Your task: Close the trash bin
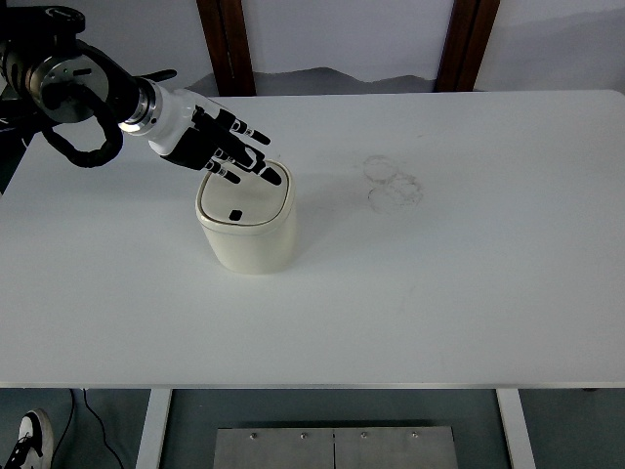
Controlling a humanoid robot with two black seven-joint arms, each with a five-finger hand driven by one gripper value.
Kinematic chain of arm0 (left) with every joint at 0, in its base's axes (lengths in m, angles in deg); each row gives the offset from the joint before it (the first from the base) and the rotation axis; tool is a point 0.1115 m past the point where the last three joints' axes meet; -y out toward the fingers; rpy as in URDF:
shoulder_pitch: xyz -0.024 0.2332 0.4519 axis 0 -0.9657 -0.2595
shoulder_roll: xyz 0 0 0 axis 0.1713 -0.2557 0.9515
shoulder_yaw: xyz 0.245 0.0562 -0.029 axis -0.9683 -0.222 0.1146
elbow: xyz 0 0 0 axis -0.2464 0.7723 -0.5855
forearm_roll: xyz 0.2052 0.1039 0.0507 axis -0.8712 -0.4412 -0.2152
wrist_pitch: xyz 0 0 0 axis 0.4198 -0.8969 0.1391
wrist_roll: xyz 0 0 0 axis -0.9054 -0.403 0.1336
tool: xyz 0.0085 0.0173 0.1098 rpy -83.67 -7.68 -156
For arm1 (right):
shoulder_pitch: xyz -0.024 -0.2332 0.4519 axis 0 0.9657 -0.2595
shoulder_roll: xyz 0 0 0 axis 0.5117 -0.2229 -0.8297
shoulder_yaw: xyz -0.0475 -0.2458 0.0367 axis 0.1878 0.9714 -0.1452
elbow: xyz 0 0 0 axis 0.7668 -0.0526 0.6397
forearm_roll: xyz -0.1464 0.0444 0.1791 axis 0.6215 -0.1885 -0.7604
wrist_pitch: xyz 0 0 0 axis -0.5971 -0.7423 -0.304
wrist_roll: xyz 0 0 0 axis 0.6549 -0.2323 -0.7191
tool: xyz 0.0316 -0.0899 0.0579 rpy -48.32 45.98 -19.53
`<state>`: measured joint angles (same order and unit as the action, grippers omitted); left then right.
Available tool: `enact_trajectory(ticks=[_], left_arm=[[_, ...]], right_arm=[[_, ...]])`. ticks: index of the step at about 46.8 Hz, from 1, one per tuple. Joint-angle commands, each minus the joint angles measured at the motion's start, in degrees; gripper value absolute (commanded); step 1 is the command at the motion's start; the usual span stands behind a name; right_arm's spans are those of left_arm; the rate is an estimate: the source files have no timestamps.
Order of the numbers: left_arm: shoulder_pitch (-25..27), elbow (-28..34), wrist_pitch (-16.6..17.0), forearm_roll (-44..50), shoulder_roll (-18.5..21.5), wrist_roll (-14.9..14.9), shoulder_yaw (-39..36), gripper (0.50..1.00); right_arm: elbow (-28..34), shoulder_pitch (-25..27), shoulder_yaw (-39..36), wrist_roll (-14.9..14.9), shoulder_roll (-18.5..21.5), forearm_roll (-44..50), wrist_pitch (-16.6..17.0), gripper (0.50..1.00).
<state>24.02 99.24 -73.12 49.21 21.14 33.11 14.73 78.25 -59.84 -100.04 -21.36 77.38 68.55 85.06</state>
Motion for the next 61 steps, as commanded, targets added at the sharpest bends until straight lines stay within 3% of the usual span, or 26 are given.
enact_trajectory(ticks=[1, 18, 24, 38, 50, 61], left_arm=[[0.8, -0.9, -0.1, 0.0, 0.0, 0.0, 0.6, 1.0], [2.4, -5.2, -0.4, -0.1, 0.1, -0.1, 3.4, 1.0], [1.8, -6.5, -0.6, -0.1, 2.5, -0.5, 7.3, 1.0], [0.8, -7.3, -1.0, -0.2, 7.1, -10.0, 14.3, 1.0], [0.6, -10.3, -1.1, -1.8, 8.7, -14.1, 17.3, 1.0], [-3.8, -13.8, -3.1, -1.8, 11.3, -20.8, 23.2, 1.0]], right_arm=[[0.0, 0.0, 0.0, 0.0, 0.0, 0.0, 0.0, 0.995], [0.0, 0.0, -0.1, 0.0, 0.0, 0.0, 0.0, 0.995], [0.0, 0.0, -0.1, 0.0, 0.0, 0.0, -0.1, 0.995], [0.0, 0.0, -0.1, 0.0, 0.0, -0.1, 0.0, 0.995], [0.0, 0.0, -0.2, 0.2, 0.0, -0.4, -0.1, 0.995], [0.0, 0.0, -0.2, 0.2, 0.0, -0.5, 0.0, 0.995]])
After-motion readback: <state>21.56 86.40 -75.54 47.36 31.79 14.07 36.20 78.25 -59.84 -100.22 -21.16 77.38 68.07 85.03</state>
